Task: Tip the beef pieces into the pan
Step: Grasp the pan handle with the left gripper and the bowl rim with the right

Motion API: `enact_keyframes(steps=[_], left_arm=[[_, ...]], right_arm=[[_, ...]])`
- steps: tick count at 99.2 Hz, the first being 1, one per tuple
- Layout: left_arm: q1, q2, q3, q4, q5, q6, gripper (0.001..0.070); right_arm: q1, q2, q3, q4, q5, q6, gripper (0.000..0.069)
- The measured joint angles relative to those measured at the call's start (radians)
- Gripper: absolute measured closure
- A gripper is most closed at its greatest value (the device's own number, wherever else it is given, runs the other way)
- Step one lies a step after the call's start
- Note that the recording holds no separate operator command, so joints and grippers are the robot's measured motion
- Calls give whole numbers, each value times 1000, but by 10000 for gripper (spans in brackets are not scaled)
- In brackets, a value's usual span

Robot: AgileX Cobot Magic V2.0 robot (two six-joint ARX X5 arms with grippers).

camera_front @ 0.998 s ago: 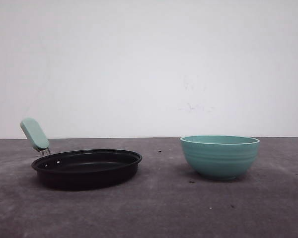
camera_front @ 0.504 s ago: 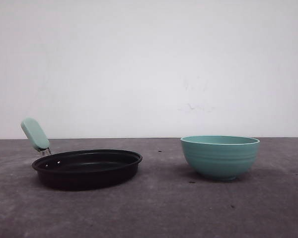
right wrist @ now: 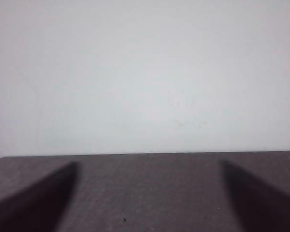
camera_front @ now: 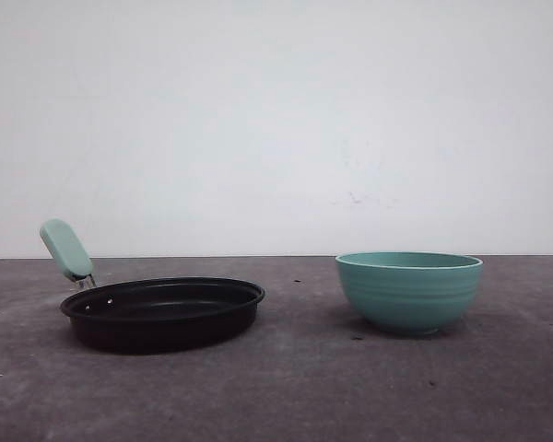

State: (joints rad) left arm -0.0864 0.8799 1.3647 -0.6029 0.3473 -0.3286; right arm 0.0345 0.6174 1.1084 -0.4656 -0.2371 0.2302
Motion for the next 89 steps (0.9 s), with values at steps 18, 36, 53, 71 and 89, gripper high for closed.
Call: enact_keyframes(steps=[18,36,53,71,89], left_arm=[[-8,5,-4,-22,-1,0,77],[-19,10,-148,21,-5,3,74],[-19,28,-446,154,-8,-85,73],[-21,83,-753,394,-8,-250,73],[-24,238,-813,612,-7,-325,74]], right_arm=[[0,2,0,-11,2,-3,8],[0,3,0,-48,2,-6,8],[0,3,0,-67,2,-22,8],[12,3,0,-106,2,-25,8],[17,3,0,-159,2,-25,8]])
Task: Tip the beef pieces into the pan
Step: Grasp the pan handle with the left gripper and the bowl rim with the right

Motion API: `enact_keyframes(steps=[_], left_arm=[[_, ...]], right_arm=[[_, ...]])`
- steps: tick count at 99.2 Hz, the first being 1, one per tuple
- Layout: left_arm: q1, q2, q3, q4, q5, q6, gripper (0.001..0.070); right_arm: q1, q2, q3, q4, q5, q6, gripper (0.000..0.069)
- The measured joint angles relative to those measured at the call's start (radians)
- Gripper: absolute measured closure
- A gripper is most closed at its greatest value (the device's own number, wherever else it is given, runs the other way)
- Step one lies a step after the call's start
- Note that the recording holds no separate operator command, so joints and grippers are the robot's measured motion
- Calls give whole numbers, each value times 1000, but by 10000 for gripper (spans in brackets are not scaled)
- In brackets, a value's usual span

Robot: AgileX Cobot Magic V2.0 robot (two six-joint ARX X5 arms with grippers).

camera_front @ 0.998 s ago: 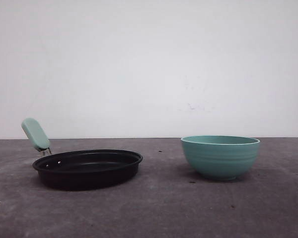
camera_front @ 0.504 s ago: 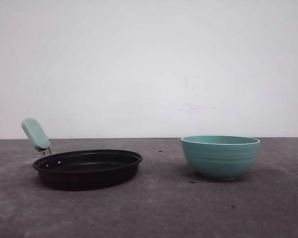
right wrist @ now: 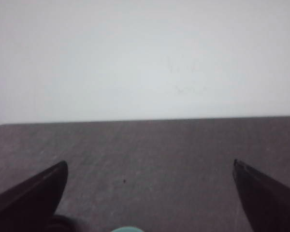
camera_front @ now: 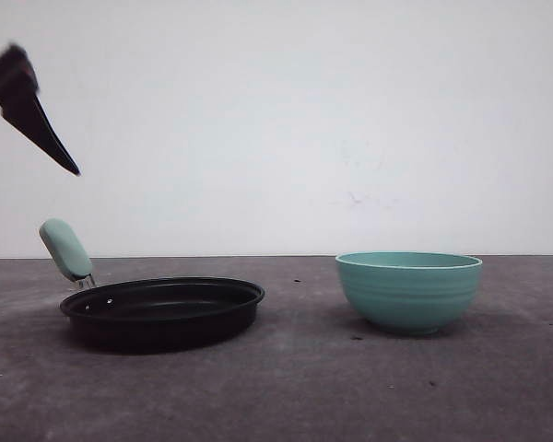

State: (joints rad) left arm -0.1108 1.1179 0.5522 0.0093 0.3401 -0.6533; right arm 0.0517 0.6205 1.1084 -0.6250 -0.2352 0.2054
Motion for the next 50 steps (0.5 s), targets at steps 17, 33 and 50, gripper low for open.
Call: enact_keyframes(steps=[17,33,50], left_arm=[[-6,185,1,160,35,-80,74],[-15,333,1,302,75,-159,77],[-17,399,1,361,77,-201,416]], right_arm=[[0,0,0,-35,0,0,8],[0,0,0,-63,0,0,8],[0,0,0,-102,0,0,8]])
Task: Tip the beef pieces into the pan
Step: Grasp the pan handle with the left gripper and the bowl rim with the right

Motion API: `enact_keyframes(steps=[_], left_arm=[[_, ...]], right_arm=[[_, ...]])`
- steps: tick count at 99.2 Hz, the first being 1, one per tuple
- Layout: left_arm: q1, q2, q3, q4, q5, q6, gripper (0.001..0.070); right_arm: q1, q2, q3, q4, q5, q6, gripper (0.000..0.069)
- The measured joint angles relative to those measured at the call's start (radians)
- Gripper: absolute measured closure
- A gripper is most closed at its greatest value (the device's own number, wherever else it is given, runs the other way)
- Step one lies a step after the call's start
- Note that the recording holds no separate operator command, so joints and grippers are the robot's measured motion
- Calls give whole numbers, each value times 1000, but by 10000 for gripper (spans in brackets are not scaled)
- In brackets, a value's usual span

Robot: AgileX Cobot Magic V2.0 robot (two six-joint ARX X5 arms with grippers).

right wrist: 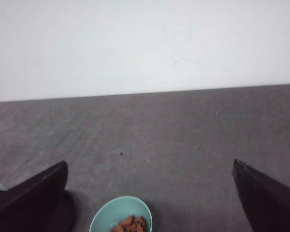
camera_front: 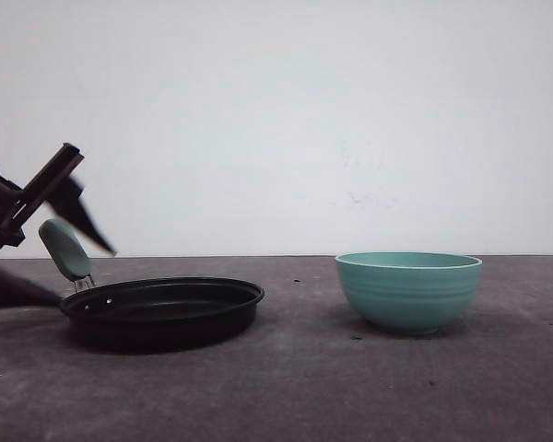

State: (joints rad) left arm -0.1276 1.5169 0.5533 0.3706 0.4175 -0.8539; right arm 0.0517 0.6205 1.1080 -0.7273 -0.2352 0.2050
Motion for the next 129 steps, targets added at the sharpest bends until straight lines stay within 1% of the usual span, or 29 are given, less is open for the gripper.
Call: enact_keyframes(steps=[4,6,9,12,26,33,39,48,55,65,73,80,87,91,95,106,110,120,129], left_arm=[[0,1,0,9,-2,-3,533],[0,1,0,13,-8,-4,578],[0,1,0,19,-21,-3,619],[-1,1,0,22,-28,-2,633],[-1,2,0,71,-28,2,649],[-1,2,0,73,-15,1,650],[-2,2,0,68,17,2,650],[-17,-14,0,50,73,5,650],[-42,-67,0,-2,86,18,650],[-73,-189,0,-71,89,50,650],[-83,-299,1,-147,86,58,650],[-87,-383,13,-264,59,64,650],[-93,-461,21,-387,26,82,650],[-93,-496,21,-444,23,97,650],[-93,-526,21,-487,23,110,650],[-93,-595,21,-540,23,130,650],[-94,-616,21,-546,23,132,650],[-102,-648,21,-572,23,133,650],[-115,-657,21,-594,23,135,650]], right_arm=[[0,0,0,-8,0,0,8],[0,0,0,-12,0,-1,8],[0,0,0,-19,0,-3,8],[0,0,0,-26,0,-9,8],[0,0,0,-58,1,-30,8],[0,4,0,-70,8,-45,8],[0,10,0,-84,28,-58,9],[0,35,0,-93,32,-71,10],[0,71,0,-94,32,-75,10],[1,145,-19,-74,30,-78,10],[2,221,-52,-47,22,-78,10],[2,309,-82,-27,-4,-77,10],[2,425,-107,6,-61,-72,13],[2,491,-116,24,-105,-67,30],[2,554,-118,37,-151,-61,65],[13,699,-118,122,-284,-35,205],[23,746,-118,152,-315,-23,249],[45,853,-117,197,-332,-1,323],[64,922,-118,213,-334,10,357]])
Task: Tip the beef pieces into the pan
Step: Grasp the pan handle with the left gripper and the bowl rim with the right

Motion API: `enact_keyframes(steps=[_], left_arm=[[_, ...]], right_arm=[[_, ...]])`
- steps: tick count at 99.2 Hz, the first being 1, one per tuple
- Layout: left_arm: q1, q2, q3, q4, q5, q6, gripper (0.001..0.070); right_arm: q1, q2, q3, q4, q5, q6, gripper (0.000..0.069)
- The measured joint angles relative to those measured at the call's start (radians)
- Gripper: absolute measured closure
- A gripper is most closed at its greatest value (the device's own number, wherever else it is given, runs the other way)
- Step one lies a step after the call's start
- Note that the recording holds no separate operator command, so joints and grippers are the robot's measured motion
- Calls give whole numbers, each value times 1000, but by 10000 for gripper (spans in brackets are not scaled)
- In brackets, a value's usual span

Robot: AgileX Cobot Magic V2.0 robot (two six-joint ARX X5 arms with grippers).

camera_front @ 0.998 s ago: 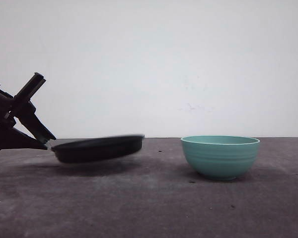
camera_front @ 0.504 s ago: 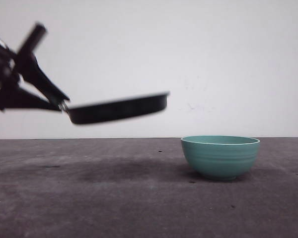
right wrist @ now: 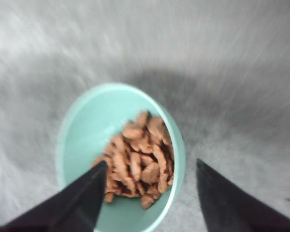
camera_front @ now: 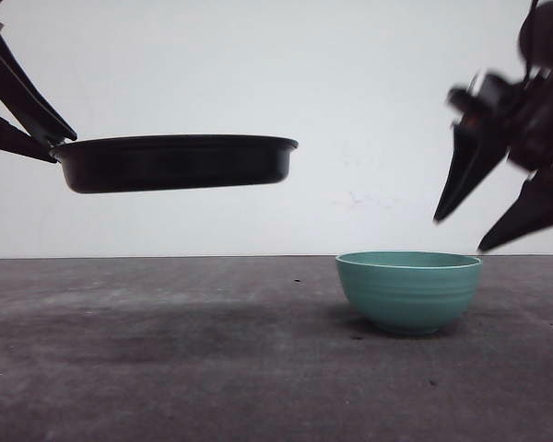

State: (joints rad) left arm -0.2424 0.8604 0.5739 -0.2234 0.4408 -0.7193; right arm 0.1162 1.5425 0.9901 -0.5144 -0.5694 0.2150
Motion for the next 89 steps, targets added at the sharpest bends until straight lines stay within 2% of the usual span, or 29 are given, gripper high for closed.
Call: enact_keyframes(steps=[30,34,41,49,74,89], left_arm=[[-38,-5,0,-13,1,2,651],[-43,-5,0,-13,1,2,651],[-50,-5,0,-13,1,2,651],[-56,-5,0,-13,0,2,650],[-60,-5,3,-25,0,2,650],[-64,9,48,-77,-1,6,650]], right_arm=[[17,106,0,63,29,5,458],[17,108,0,75,36,8,500],[17,108,0,96,50,10,612],[17,108,0,105,68,10,664],[22,97,0,175,44,24,679],[50,-41,-3,258,80,47,679]])
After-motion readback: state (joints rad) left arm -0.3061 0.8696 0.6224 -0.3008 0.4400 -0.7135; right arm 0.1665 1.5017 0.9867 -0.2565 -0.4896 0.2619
